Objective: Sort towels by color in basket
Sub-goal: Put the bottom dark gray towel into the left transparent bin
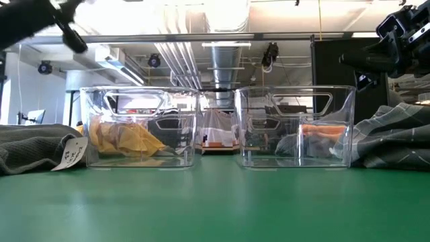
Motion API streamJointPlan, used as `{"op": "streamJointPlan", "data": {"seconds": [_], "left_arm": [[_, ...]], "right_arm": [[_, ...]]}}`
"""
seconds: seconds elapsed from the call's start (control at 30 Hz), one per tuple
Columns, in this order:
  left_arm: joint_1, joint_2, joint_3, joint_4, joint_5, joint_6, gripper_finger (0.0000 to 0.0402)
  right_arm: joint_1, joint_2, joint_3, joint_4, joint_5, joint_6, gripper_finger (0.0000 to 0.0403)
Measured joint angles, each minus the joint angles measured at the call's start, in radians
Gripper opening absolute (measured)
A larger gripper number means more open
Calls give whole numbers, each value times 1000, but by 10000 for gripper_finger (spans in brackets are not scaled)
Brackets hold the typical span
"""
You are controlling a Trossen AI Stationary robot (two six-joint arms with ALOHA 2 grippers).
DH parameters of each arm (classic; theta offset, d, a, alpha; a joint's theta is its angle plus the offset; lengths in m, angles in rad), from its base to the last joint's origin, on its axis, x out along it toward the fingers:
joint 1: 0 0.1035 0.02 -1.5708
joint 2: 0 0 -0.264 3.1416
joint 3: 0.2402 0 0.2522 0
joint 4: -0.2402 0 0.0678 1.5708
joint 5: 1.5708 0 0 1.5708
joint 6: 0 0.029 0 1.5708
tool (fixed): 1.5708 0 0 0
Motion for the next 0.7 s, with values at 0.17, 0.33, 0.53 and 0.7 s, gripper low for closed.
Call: {"op": "streamJointPlan", "data": {"seconds": [0.17, 0.33, 0.53, 0.7], "left_arm": [[0, -3, 2, 106, 32, 154, 0], [-1, 14, 75, -248, -70, 25, 0], [-1, 157, 365, -1040, 68, -175, 0], [-1, 324, 592, -1608, 160, -341, 0]], "right_arm": [[0, 0, 0, 0, 0, 0, 29], [0, 0, 0, 0, -1, 0, 29], [0, 0, 0, 0, -1, 0, 29], [0, 0, 0, 0, -1, 0, 29]]}}
